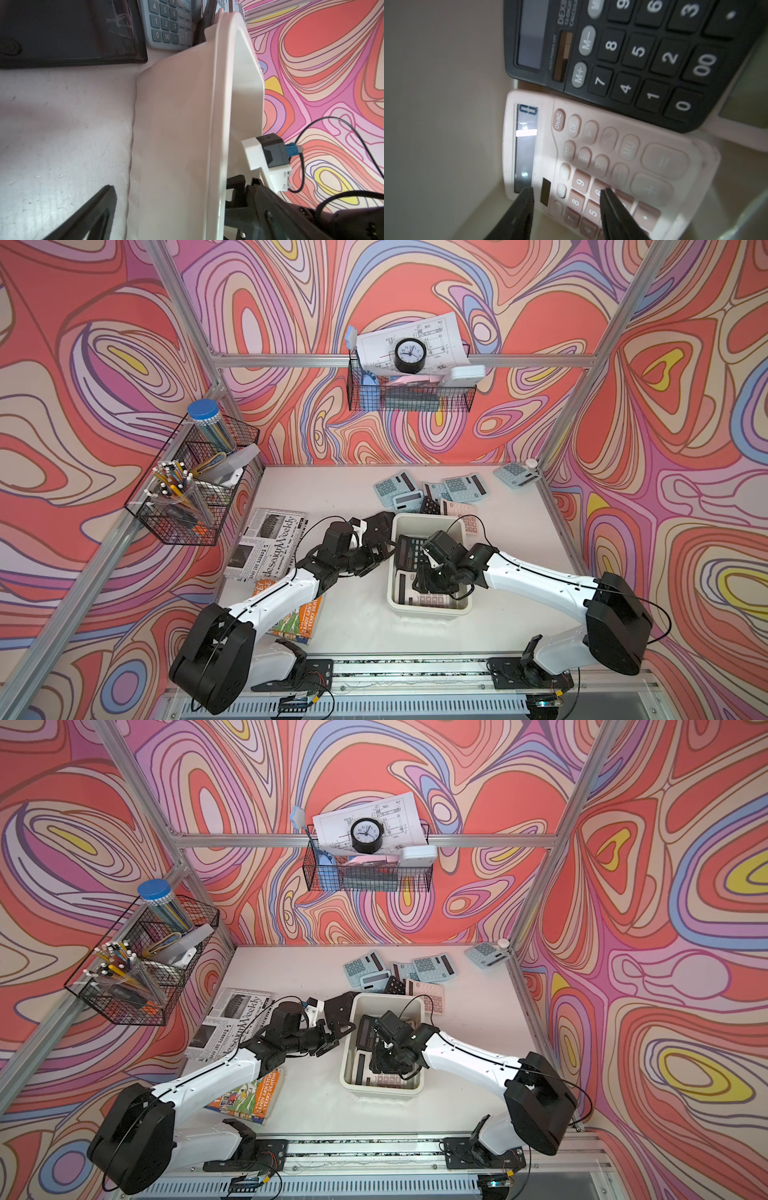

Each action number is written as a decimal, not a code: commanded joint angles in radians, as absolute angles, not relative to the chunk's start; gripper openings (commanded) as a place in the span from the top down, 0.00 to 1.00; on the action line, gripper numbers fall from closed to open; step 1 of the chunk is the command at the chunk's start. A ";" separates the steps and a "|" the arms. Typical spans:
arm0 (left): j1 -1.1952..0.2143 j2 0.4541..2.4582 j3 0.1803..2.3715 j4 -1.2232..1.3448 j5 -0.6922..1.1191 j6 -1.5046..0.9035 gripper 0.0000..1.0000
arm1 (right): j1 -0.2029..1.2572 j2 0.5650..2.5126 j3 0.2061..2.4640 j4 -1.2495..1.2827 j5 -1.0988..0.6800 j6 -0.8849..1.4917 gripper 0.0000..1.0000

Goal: Put the calculator in the storage box
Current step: Adjust the calculator in the storage box, then adjust the storage box at the center of the board.

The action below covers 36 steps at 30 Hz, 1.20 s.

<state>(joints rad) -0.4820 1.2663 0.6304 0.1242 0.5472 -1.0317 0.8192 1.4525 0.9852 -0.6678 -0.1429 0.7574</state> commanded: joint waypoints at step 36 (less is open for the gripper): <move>-0.629 1.193 0.856 -0.387 0.163 -0.824 0.01 | 0.250 1.194 1.100 -0.805 -0.176 0.511 0.42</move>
